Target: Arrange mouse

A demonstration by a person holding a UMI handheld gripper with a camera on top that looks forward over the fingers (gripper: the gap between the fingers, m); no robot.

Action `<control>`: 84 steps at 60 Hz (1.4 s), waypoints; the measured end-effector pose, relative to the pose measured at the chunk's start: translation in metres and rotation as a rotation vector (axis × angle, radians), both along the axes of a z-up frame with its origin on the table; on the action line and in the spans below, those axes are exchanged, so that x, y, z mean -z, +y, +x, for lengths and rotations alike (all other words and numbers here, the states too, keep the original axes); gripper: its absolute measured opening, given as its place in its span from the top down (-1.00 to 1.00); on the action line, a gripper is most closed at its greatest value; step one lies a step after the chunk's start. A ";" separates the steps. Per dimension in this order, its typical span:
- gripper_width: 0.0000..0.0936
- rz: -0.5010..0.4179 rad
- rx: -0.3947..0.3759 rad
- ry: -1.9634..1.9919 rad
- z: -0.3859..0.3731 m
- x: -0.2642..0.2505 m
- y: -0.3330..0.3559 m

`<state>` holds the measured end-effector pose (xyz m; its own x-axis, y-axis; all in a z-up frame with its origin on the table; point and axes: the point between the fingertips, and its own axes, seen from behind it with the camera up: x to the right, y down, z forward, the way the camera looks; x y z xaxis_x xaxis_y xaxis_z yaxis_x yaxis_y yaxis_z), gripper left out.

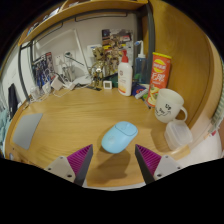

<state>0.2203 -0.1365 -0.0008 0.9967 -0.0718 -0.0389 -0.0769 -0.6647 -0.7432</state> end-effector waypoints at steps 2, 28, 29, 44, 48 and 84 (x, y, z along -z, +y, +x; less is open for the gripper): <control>-0.83 -0.005 -0.008 0.004 0.001 0.003 0.006; -0.48 -0.026 -0.097 -0.003 -0.003 0.013 0.070; -0.47 -0.026 -0.102 -0.009 -0.004 0.014 0.072; 0.00 -0.004 -0.116 -0.037 -0.011 0.014 0.079; -0.06 -0.016 -0.111 -0.039 -0.011 0.015 0.077; 0.38 0.151 0.075 -0.098 -0.070 -0.149 0.123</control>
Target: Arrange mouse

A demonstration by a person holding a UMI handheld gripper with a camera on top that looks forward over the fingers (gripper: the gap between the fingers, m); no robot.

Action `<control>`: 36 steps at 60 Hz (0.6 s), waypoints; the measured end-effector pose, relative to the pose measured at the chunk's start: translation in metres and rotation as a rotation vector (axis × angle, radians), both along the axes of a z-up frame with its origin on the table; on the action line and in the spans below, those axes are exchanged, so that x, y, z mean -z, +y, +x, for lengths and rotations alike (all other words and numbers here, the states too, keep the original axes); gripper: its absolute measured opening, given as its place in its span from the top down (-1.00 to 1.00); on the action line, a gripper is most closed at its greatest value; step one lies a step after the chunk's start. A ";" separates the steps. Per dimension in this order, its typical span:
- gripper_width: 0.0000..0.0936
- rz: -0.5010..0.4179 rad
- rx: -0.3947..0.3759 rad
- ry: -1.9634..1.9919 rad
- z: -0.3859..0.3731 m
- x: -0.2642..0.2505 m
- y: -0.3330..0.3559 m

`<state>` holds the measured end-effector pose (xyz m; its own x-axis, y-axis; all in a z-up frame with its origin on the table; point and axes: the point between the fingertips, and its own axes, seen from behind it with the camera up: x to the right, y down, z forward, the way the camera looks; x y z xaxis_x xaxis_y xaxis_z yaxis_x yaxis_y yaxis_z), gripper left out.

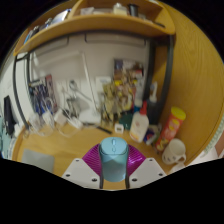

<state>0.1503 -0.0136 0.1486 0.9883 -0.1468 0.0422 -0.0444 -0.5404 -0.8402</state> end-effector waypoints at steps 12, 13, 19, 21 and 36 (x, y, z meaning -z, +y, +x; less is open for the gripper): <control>0.38 0.194 -0.079 0.008 -0.131 -0.128 0.048; 0.38 0.200 -0.090 0.008 -0.143 -0.133 0.051; 0.38 0.213 -0.160 0.035 -0.220 -0.136 0.065; 0.38 0.195 -0.172 0.040 -0.245 -0.132 0.070; 0.38 -0.012 -0.247 0.070 -0.364 0.003 0.057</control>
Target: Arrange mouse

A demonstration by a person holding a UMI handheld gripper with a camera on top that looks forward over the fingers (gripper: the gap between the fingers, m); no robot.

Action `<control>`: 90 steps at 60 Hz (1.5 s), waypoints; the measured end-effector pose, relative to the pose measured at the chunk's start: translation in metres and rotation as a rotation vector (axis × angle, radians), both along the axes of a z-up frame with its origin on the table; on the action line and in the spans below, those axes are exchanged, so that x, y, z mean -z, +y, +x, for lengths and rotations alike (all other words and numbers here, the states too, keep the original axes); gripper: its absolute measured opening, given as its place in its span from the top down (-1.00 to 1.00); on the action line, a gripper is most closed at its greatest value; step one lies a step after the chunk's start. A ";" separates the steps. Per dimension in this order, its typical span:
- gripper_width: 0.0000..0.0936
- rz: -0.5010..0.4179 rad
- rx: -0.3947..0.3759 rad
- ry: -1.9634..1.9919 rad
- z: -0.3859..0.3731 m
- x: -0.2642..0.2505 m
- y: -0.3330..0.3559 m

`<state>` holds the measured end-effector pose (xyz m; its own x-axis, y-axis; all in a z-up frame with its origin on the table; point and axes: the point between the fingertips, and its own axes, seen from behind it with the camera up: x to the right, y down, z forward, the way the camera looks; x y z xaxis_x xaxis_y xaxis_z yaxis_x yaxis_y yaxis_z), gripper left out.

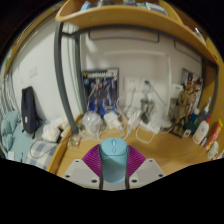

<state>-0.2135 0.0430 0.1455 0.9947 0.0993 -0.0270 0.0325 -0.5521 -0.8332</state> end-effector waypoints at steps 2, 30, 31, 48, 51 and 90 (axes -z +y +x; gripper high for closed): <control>0.38 -0.035 -0.005 -0.006 -0.010 0.021 -0.006; 0.18 -0.224 -0.001 -0.077 -0.028 0.162 -0.062; 0.26 -0.222 0.003 -0.077 -0.027 0.162 -0.062; -0.73 -0.258 0.037 -0.034 -0.018 0.153 -0.066; -0.84 -0.236 0.041 -0.049 -0.012 0.141 -0.064; -0.82 0.088 0.097 -0.005 0.194 -0.150 -0.126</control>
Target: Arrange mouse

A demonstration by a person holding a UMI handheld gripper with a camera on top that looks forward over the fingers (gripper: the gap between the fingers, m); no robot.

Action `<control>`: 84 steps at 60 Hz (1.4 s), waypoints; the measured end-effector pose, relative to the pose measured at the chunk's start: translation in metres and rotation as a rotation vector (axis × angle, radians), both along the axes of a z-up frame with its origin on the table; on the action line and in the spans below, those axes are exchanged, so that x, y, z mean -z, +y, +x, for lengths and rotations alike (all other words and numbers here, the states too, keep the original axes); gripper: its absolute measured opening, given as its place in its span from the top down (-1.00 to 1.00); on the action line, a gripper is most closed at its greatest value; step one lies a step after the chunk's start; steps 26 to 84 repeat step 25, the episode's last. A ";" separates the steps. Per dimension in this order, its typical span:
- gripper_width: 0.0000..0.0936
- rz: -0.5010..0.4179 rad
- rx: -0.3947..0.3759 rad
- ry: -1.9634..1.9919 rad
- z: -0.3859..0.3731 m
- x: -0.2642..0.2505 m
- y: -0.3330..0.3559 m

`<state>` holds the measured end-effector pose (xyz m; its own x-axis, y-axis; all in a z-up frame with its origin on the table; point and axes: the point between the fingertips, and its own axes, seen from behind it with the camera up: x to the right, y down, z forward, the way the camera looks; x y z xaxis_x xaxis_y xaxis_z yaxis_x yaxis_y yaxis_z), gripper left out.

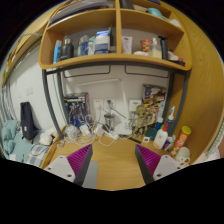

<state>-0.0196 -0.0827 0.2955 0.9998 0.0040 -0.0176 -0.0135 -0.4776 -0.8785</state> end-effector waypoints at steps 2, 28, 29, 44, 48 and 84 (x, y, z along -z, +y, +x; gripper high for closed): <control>-0.83 0.009 0.003 -0.002 0.012 -0.005 -0.005; -0.82 0.004 0.031 0.016 0.085 -0.002 -0.057; -0.82 0.004 0.031 0.016 0.085 -0.002 -0.057; -0.82 0.004 0.031 0.016 0.085 -0.002 -0.057; -0.82 0.004 0.031 0.016 0.085 -0.002 -0.057; -0.82 0.004 0.031 0.016 0.085 -0.002 -0.057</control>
